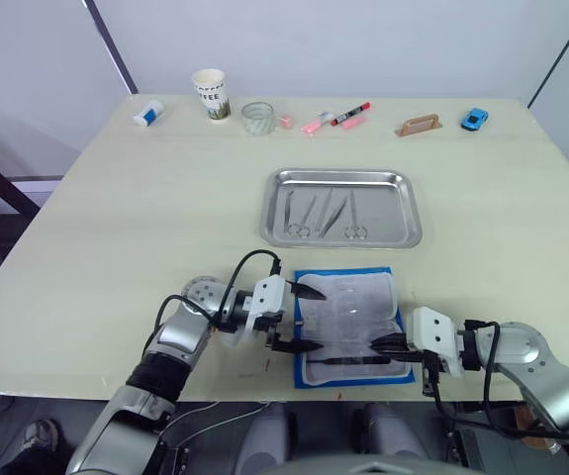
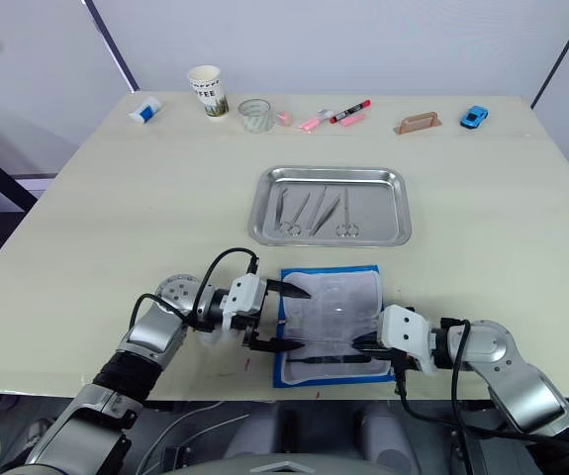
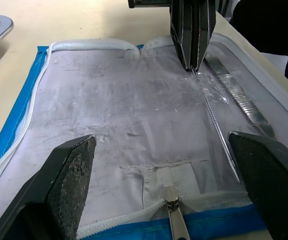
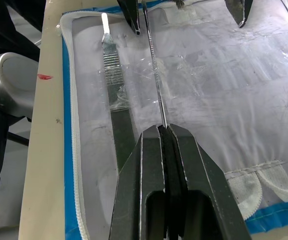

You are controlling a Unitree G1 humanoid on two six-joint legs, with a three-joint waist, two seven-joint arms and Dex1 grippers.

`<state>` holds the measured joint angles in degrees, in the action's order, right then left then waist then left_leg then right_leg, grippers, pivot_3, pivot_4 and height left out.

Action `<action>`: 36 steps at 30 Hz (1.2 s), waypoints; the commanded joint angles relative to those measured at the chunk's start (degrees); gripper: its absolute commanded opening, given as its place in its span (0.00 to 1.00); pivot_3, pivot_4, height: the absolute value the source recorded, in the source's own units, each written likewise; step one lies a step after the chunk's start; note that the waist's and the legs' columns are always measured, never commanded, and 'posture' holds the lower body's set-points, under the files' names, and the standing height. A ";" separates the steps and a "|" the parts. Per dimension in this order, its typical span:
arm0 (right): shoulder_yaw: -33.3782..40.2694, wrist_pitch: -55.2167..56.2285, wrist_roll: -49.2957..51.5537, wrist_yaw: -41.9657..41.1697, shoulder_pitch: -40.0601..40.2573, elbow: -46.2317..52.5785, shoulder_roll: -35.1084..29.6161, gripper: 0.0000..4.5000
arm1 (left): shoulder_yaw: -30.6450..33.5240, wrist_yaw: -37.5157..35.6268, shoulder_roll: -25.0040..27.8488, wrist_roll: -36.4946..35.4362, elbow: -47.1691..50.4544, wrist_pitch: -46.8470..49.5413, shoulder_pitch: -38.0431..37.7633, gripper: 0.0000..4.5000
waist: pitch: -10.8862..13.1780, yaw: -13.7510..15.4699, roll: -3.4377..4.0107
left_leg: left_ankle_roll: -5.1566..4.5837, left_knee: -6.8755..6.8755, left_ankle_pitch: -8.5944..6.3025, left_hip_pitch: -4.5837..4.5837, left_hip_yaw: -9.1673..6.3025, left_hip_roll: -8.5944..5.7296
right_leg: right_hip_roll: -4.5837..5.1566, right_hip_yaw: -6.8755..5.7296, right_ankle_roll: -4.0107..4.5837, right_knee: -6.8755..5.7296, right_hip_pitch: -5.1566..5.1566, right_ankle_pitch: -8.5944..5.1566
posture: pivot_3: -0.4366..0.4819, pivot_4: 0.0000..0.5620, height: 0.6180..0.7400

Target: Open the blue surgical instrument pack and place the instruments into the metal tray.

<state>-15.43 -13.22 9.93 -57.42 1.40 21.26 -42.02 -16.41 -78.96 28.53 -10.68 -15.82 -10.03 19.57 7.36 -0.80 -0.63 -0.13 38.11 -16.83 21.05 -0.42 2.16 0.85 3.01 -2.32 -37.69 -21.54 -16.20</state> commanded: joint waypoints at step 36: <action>8.90 -25.82 9.20 -2.39 -8.91 17.07 -16.25 0.01 | -3.65 1.89 0.04 3.52 -0.88 2.45 -3.03 1.00 | 0.02 0.99 0.09 | 0.00 0.11 0.00 0.14 -0.03 -0.05 | 0.10 -0.04 -0.02 0.03 -0.02 0.00 | 0.48 0.27 1.00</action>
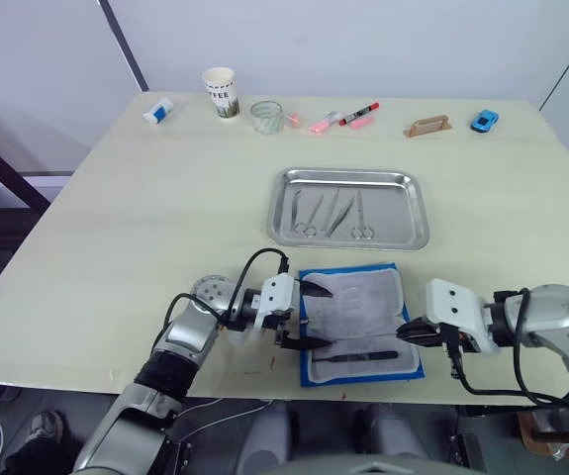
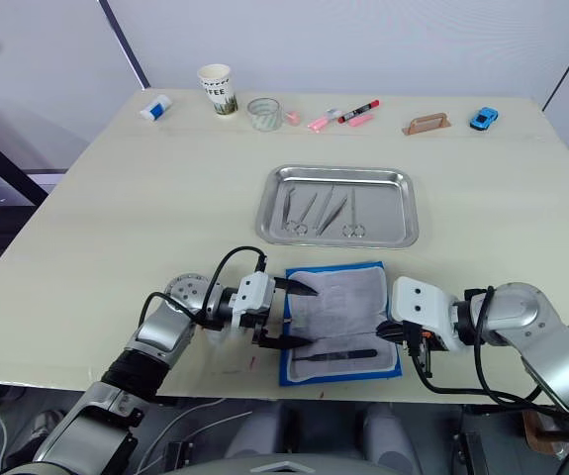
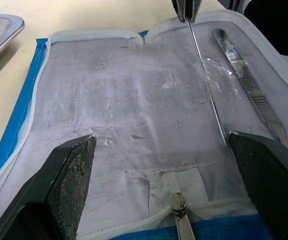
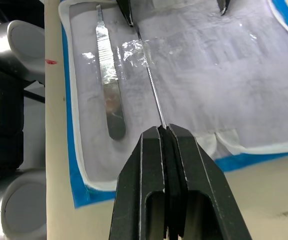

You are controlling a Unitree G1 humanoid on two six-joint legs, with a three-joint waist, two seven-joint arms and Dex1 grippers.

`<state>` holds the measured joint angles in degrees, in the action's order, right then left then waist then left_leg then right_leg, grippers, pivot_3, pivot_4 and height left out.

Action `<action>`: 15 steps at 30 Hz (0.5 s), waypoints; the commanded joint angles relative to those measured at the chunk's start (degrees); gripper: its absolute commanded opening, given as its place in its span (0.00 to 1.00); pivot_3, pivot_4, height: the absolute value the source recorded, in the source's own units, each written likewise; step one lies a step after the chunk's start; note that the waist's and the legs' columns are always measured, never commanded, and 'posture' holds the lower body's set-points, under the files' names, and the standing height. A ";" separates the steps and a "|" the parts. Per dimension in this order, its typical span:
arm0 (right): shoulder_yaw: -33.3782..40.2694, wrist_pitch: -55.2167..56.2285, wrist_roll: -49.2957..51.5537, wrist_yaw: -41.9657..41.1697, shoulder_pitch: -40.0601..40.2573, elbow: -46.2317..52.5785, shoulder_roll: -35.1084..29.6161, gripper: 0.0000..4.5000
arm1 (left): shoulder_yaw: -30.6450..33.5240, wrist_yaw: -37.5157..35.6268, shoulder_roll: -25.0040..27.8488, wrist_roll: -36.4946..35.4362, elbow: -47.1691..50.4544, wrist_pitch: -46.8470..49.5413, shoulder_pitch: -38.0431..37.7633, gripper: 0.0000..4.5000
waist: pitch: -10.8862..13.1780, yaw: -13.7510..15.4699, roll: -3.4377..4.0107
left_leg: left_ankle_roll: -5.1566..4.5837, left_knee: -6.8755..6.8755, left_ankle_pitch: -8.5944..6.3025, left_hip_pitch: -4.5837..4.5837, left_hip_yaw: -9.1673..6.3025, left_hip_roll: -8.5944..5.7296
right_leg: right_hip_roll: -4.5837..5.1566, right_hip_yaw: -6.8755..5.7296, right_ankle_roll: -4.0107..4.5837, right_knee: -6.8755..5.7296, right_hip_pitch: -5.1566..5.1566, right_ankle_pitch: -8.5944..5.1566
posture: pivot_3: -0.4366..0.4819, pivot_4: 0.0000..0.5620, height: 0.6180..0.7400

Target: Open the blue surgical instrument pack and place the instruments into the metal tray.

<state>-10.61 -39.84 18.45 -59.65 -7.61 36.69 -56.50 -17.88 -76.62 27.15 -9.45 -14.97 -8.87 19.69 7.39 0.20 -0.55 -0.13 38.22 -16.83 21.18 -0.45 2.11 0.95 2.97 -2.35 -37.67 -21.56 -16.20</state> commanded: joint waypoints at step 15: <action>21.49 11.64 1.14 -6.84 14.08 -6.54 -8.88 0.01 | -2.47 -0.45 2.01 2.21 -1.38 1.50 -3.13 1.00 | 0.02 -0.51 -0.03 | -0.02 -0.01 -0.01 0.01 0.03 0.02 | -0.02 0.01 -0.01 0.03 0.00 -0.01 | 0.48 0.27 1.00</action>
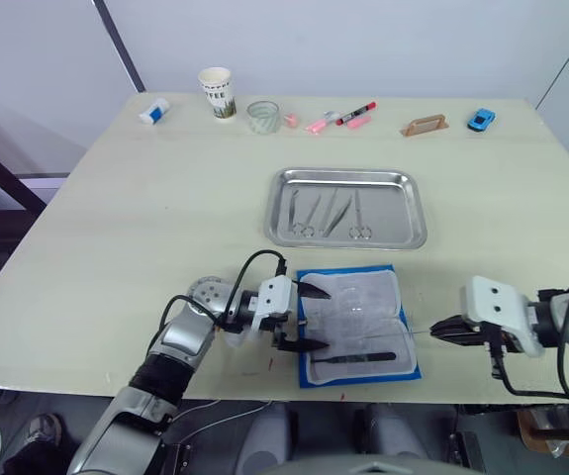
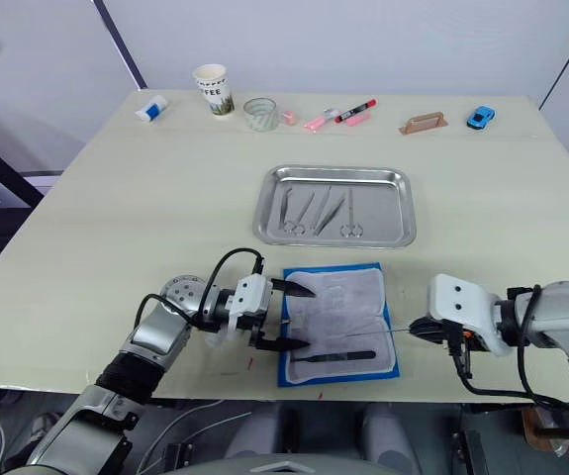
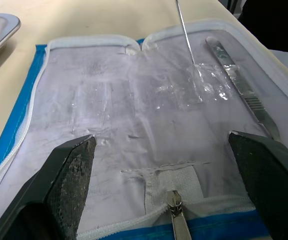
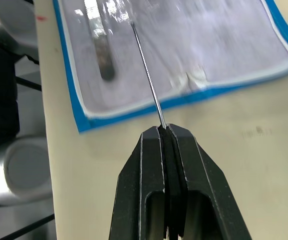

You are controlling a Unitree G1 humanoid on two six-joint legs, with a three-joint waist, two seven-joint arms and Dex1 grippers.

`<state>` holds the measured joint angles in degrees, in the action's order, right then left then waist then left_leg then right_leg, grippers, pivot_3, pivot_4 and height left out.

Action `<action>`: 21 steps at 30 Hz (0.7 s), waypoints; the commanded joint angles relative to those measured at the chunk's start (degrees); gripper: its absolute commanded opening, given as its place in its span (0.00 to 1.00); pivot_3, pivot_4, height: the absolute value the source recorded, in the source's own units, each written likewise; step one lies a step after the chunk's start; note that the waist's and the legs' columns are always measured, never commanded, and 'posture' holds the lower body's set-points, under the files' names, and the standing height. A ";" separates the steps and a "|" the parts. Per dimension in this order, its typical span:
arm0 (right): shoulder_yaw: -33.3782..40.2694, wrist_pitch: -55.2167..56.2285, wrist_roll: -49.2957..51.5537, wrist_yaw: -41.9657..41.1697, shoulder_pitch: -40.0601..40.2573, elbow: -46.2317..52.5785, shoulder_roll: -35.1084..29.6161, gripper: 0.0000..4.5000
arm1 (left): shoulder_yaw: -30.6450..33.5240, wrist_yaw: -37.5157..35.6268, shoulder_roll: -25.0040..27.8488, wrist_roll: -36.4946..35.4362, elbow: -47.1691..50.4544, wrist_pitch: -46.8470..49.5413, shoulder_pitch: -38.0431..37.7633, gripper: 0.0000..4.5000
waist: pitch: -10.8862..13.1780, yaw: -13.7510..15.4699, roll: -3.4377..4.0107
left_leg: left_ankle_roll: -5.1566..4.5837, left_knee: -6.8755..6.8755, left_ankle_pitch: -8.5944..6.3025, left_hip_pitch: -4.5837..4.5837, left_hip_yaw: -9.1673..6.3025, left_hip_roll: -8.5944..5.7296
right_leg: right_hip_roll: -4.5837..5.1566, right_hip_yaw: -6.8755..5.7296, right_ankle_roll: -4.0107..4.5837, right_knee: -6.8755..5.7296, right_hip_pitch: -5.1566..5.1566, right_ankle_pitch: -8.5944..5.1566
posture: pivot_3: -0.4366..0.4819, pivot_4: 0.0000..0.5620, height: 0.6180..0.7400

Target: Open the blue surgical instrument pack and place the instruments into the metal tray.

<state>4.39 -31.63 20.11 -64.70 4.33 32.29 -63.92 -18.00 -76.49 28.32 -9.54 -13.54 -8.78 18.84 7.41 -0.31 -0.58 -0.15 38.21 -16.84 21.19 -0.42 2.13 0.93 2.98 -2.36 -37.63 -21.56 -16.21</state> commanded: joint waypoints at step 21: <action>3.85 -31.88 13.65 38.99 -29.18 -4.76 32.86 0.01 | -1.97 0.36 0.77 2.18 -2.61 1.65 -2.45 1.00 | -0.03 -0.38 0.12 | 0.00 -0.06 0.00 -0.03 -0.03 0.02 | -0.03 0.04 0.02 -0.06 -0.01 0.01 | 0.48 0.27 1.00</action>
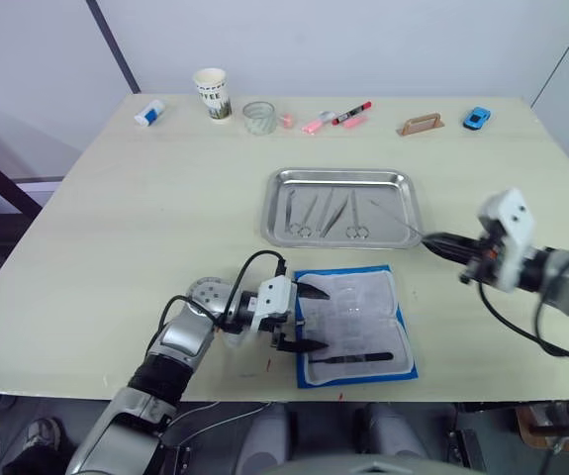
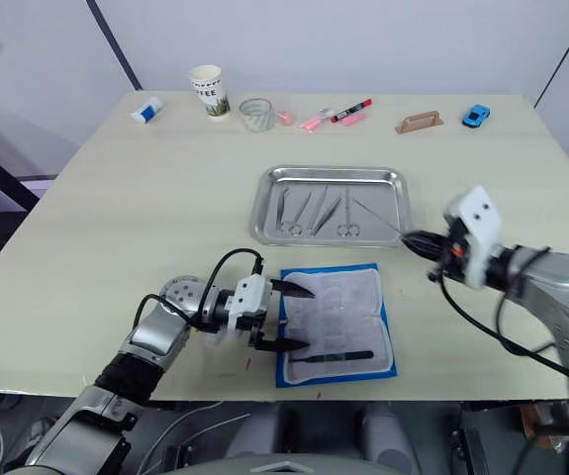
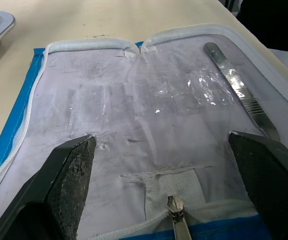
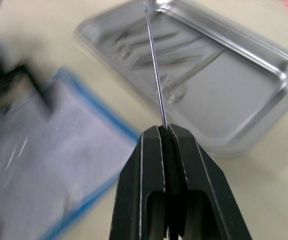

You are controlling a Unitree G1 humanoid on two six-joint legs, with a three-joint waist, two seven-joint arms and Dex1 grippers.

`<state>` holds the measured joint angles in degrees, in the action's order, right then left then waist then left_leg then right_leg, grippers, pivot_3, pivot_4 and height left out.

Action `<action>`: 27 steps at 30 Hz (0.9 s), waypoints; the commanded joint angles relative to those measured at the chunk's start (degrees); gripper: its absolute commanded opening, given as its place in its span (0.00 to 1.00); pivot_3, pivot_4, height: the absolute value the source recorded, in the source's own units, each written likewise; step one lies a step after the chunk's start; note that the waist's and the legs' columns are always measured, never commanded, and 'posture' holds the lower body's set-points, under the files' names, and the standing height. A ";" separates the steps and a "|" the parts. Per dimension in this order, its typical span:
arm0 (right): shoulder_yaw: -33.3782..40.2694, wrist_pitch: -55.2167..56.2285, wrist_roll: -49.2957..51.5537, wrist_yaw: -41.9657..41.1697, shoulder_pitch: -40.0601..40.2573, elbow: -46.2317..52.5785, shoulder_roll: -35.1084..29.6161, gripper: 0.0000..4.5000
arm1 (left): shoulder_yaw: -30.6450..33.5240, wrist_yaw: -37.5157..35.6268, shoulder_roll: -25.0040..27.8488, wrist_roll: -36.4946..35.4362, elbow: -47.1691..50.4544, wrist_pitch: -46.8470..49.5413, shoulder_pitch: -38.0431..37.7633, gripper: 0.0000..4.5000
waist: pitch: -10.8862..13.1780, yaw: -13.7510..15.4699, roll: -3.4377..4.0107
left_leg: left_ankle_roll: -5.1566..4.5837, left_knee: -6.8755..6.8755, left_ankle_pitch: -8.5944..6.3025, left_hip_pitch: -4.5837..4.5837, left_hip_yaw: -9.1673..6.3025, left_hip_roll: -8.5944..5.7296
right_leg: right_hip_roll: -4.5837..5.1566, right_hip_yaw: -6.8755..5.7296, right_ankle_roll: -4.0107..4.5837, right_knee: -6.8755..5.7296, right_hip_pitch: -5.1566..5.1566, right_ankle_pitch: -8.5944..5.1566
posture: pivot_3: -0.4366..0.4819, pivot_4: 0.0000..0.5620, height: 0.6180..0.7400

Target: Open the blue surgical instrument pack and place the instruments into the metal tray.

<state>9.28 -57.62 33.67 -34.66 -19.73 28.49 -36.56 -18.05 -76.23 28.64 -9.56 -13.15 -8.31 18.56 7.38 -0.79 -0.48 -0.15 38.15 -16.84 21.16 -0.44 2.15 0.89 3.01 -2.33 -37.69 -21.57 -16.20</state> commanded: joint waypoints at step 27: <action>-4.16 -5.17 -18.46 36.83 -18.61 -25.24 32.43 0.01 | -1.91 2.05 0.50 2.06 -1.05 2.05 -3.38 1.00 | 0.01 -0.24 0.17 | 0.00 -0.05 0.00 0.05 0.00 -0.02 | 0.06 -0.01 0.00 -0.08 -0.10 0.01 | 0.48 0.27 1.00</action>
<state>4.41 -64.55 15.66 1.83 -36.62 2.19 -4.29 -17.94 -74.56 28.77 -9.72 -11.99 -7.77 17.68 7.38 -1.03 -0.31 -0.15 38.10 -16.84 21.22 -0.45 2.14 0.96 3.00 -2.34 -37.77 -21.67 -16.19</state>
